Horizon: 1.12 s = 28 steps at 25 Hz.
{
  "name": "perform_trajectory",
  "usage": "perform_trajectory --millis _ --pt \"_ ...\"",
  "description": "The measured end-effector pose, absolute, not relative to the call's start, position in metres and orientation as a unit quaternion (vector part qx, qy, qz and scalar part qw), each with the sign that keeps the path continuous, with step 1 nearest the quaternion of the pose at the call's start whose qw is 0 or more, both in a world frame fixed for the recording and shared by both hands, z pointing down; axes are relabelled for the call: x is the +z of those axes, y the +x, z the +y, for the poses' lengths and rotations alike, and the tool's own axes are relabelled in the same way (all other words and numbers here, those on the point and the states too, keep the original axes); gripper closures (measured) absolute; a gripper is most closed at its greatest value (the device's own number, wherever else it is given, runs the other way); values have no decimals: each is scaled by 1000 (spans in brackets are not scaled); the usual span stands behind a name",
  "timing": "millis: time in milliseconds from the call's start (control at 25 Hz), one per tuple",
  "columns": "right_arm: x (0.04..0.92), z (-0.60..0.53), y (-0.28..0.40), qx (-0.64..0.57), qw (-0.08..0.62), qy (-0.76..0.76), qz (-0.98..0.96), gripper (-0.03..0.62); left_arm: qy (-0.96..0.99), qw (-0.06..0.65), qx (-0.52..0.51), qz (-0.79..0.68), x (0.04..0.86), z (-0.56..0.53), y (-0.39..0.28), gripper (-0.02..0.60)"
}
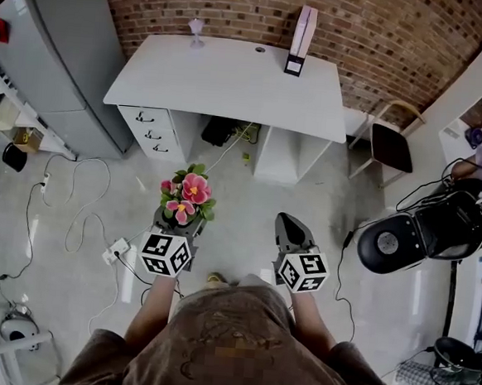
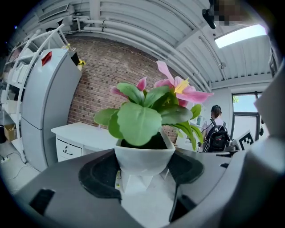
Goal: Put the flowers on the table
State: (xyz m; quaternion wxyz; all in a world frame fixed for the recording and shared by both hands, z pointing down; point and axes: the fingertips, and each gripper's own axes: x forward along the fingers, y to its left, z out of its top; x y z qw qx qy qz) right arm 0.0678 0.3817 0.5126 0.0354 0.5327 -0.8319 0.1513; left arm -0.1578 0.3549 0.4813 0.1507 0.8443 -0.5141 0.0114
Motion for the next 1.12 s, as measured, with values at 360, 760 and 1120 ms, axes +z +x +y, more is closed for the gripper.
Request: perform_trajectory --millis 360,760,1120 --pt "520 370 55 156 46 545 -822 589 847 155 -1 -508 483 331 -177 233" --pt "535 324 54 162 42 545 -822 591 846 152 3 -510 490 287 -175 233" --pt "538 264 51 162 36 539 -826 591 846 152 6 -511 492 232 -174 233"
